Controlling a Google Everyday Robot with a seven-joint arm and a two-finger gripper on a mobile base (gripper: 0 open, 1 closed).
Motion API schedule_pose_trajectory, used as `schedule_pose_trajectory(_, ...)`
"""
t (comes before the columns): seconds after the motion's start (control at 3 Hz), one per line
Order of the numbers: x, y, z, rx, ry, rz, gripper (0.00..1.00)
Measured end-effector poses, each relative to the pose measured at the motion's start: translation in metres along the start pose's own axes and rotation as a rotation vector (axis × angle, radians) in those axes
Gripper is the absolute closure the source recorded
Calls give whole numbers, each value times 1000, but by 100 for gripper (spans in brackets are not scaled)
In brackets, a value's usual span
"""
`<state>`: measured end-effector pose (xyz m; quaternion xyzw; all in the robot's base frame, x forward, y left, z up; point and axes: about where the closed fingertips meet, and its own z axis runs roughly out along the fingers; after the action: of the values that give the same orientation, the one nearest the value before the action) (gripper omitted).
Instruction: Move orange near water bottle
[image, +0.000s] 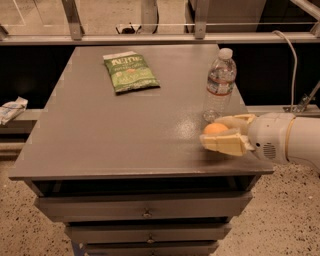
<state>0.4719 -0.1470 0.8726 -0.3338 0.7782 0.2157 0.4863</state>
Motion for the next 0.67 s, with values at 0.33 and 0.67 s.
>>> schedule_pose_trajectory(0.33, -4, -23, 4, 44, -13, -1, 100)
schedule_pose_trajectory(0.67, -1, -39, 4, 83, -15, 3, 87)
